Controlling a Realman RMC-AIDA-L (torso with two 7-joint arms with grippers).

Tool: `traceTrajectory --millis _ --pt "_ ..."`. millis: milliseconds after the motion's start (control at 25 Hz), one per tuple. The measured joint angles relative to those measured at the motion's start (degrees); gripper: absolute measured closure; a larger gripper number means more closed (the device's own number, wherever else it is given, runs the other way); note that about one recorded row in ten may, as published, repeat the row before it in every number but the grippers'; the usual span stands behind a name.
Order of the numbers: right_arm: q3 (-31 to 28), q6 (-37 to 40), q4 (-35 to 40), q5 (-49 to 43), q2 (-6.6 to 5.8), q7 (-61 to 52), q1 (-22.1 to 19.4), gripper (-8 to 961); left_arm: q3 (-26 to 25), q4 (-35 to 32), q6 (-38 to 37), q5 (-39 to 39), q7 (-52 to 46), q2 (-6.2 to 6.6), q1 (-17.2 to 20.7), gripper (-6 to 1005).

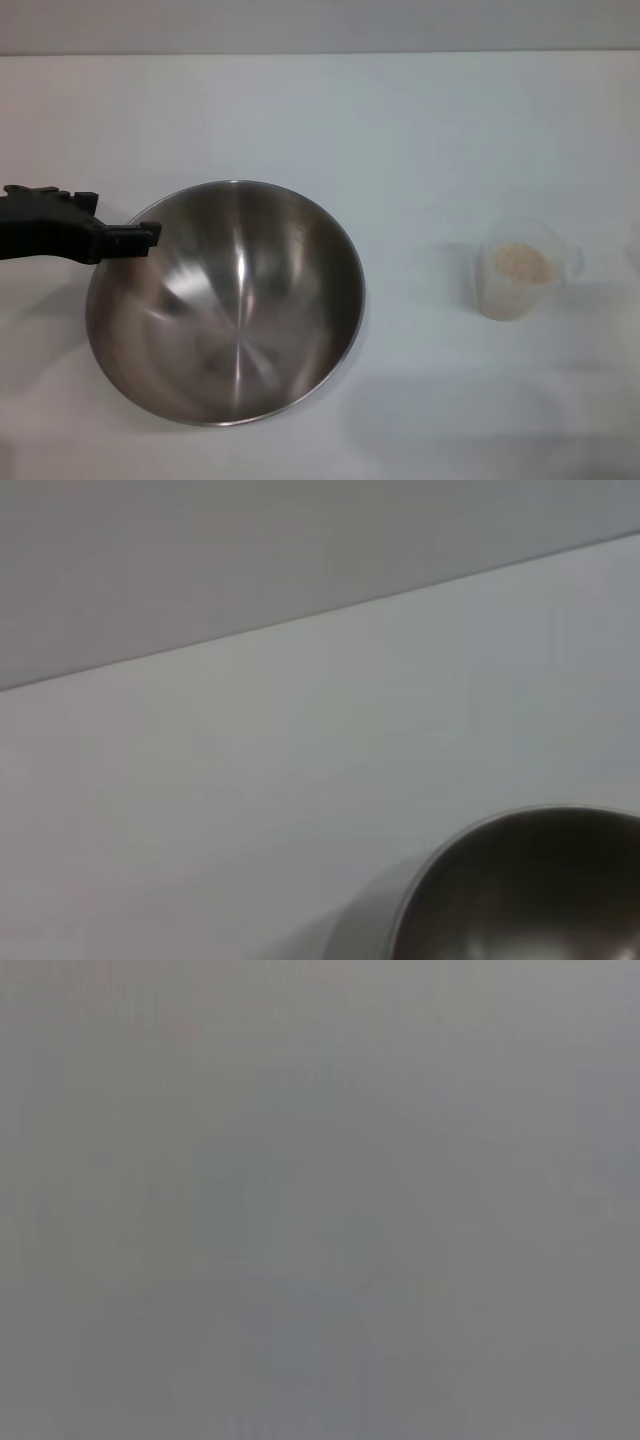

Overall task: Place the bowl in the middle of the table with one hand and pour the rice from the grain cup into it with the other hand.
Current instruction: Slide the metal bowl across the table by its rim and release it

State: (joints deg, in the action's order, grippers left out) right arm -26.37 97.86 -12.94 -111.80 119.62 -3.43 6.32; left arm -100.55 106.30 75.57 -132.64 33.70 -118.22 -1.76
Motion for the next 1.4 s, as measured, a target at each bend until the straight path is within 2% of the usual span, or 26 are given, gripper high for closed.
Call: traceTrajectory --millis 320,1000,1400 --pt "0.0 -0.4 0.0 0.0 0.0 0.0 0.0 115 4.9 -0.4 -3.0 -7.0 -0.8 -0.23 -0.2 161" --pt "0.0 -1.2 0.1 0.1 0.0 0.0 -0.1 114 5.7 -5.8 -4.5 -7.3 -0.1 -0.17 -0.8 164" --pt "0.0 -1.3 0.1 0.1 0.0 0.0 -0.1 114 7.1 -6.8 -5.8 -7.4 -0.1 -0.21 -1.0 189"
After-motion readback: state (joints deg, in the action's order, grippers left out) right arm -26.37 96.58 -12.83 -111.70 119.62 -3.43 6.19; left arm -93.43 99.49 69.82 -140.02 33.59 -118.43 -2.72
